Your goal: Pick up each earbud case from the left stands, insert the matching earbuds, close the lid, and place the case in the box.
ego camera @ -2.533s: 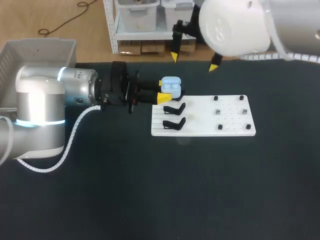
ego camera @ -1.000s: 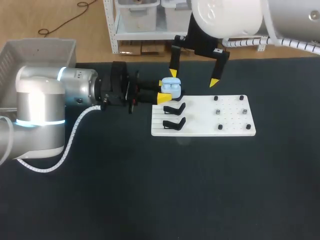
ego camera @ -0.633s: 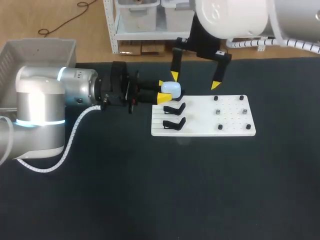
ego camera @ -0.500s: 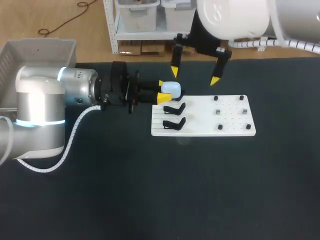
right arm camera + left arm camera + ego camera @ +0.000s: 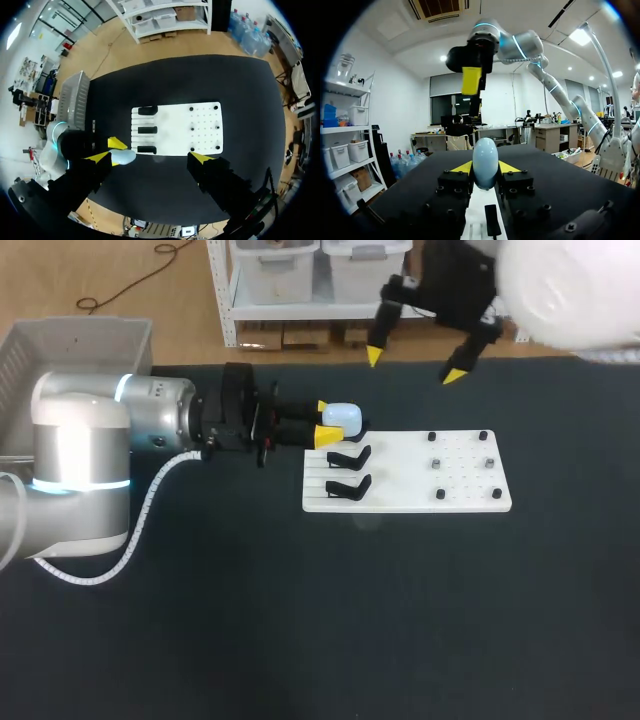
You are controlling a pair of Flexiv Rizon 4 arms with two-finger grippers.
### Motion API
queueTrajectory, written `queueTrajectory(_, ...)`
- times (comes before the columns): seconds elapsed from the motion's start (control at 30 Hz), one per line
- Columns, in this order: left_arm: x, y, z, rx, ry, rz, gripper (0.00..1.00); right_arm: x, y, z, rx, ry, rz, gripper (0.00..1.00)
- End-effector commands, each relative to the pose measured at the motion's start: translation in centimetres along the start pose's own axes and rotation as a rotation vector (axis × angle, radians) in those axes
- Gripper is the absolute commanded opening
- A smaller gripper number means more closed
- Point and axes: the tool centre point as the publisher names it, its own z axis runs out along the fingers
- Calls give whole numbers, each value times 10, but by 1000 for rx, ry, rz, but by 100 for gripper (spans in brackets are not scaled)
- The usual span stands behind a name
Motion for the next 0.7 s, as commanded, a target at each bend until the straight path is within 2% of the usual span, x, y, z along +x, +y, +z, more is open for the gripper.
queueTrajectory(0.03, -3, -2, -1, -11, 3, 2, 0, 44, -21, -17, -112, -305, -23, 100)
queueTrajectory(0.27, -26, -3, -6, -67, -7, -28, 0, 52, -23, -15, -111, -293, -59, 100)
queueTrajectory(0.47, -61, -10, -18, -116, 31, 6, 0, 52, -23, -15, -111, -293, -59, 100)
queueTrajectory(0.53, -72, -12, -26, -140, 29, 7, 0, 52, -23, -15, -111, -293, -59, 100)
queueTrajectory(0.7, -101, -8, -65, -282, 66, 37, 0, 52, -23, -15, -111, -293, -59, 100)
